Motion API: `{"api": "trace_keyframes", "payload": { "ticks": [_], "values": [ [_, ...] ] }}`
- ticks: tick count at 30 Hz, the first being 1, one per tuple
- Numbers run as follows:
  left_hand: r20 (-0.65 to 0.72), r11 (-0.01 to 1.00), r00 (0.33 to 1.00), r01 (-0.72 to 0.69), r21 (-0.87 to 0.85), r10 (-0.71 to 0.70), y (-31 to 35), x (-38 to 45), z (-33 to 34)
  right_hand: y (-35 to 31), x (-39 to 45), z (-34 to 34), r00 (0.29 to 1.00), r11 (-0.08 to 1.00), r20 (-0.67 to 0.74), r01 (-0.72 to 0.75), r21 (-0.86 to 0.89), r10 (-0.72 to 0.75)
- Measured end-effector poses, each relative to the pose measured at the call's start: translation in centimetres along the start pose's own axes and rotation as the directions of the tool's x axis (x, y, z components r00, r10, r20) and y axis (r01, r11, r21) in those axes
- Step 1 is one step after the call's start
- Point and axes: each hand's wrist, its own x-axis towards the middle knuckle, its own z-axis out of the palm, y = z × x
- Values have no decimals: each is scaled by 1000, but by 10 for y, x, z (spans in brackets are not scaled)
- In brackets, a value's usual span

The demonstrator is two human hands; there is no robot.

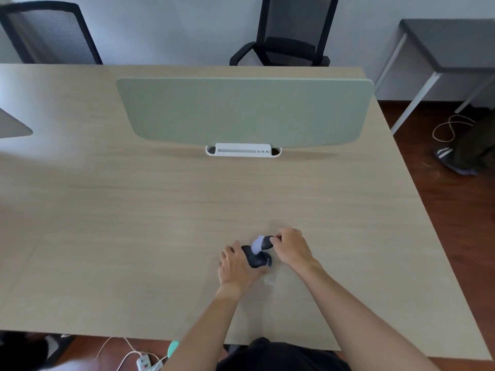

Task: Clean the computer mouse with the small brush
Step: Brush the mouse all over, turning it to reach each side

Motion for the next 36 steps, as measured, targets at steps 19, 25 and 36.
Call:
{"api": "trace_keyframes", "payload": {
  "ticks": [19, 25, 36],
  "values": [
    [140, 980, 989, -27, -196, 55, -3, 26, -16, -7, 14, -2, 991, 992, 127, 64, -110, -50],
    [162, 953, 986, 15, -303, 36, -2, 24, -13, -18, 21, -14, 997, 964, 39, 75, -253, -67],
    [81, 958, 995, 76, -277, -56, 4, 13, -1, -4, 25, -11, 993, 985, -36, 106, -134, -112]
  ]
}}
